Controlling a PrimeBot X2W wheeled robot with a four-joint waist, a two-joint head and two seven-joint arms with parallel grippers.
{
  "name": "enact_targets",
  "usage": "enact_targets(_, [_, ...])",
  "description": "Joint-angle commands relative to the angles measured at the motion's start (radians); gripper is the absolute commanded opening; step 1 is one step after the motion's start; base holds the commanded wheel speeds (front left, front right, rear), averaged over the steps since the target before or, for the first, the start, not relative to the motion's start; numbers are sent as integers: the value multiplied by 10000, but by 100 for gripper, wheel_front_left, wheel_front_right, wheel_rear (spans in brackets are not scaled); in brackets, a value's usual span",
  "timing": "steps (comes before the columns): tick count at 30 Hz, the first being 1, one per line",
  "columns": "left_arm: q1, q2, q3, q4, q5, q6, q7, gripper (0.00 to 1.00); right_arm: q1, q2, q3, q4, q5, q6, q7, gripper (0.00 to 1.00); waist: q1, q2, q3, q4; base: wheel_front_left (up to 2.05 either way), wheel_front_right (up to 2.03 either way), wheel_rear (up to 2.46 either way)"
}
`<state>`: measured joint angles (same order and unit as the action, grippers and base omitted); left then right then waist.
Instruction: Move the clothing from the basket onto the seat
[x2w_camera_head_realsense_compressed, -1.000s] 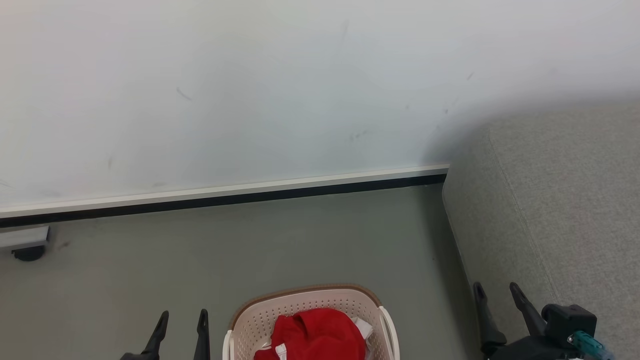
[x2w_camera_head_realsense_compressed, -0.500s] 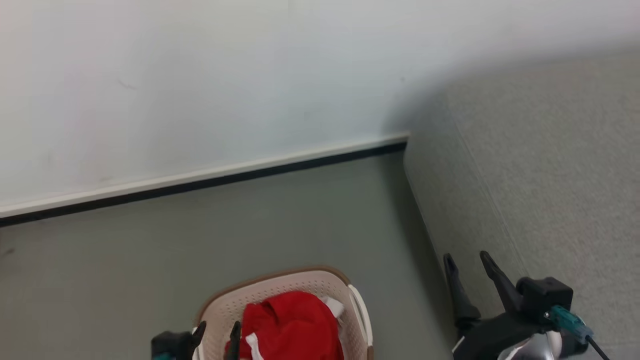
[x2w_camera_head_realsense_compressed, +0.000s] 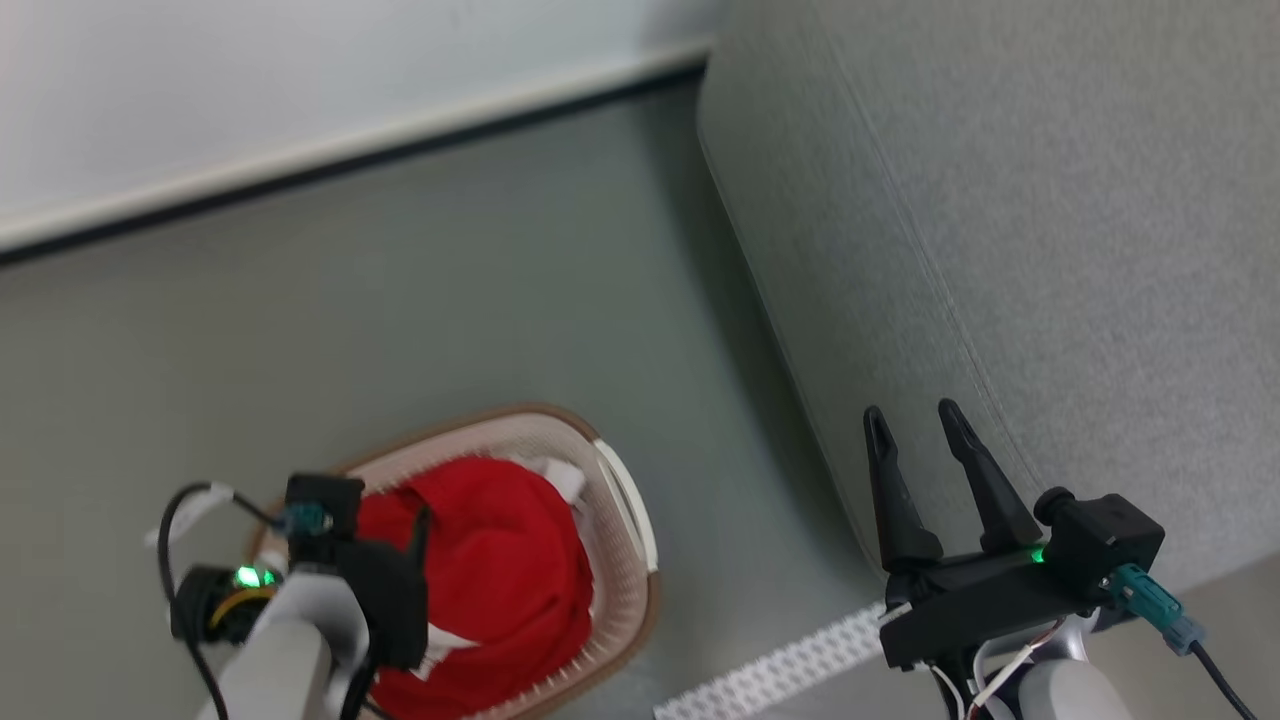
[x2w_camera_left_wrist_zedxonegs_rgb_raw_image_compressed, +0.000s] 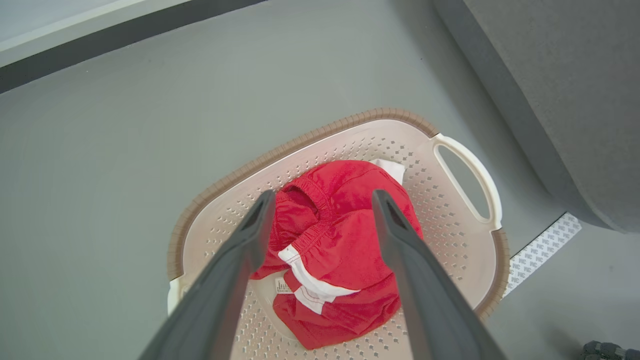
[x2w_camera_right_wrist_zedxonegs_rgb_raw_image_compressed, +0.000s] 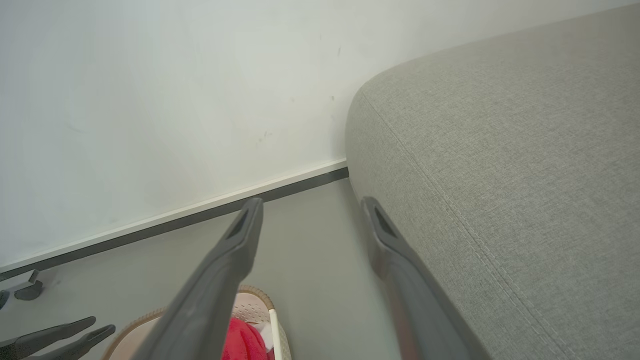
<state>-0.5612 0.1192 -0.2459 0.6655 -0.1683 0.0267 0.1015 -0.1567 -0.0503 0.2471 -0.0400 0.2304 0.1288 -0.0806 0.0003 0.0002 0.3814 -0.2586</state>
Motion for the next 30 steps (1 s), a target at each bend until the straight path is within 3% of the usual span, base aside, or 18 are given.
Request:
enact_targets(1, [-322, 176, -45, 188, 158, -80, 43, 100, -219, 45, 94, 83, 128, 37, -171, 100, -3, -2, 2220, -1493, 0, 0, 0])
enact_targets(14, [-2395, 240, -193, 2051, 249, 28, -43, 100, -844, 42, 850, 713, 858, 37, -1354, 100, -3, -2, 4117, -1786, 0, 0, 0])
enact_targets(21, [-3131, 294, -915, 3196, 889, 96, 286, 100, -1008, 39, 1104, 993, 1017, 37, -1563, 100, -3, -2, 4412, -1764, 0, 0, 0])
enact_targets(28, [-3462, 243, -1325, 3849, 1302, 450, 324, 100, -1010, 34, 1207, 1113, 1119, 37, -1669, 100, -3, -2, 4450, -1820, 0, 0, 0])
enact_targets(29, [-3486, 229, -1377, 3942, 1362, 534, 308, 43, -992, 34, 1206, 1139, 1131, 37, -1673, 100, -3, -2, 4439, -1827, 0, 0, 0])
enact_targets(30, [-3531, 204, -1434, 3987, 1404, 596, 239, 0, -980, 34, 1202, 1167, 1137, 37, -1686, 100, -3, -2, 4426, -1835, 0, 0, 0])
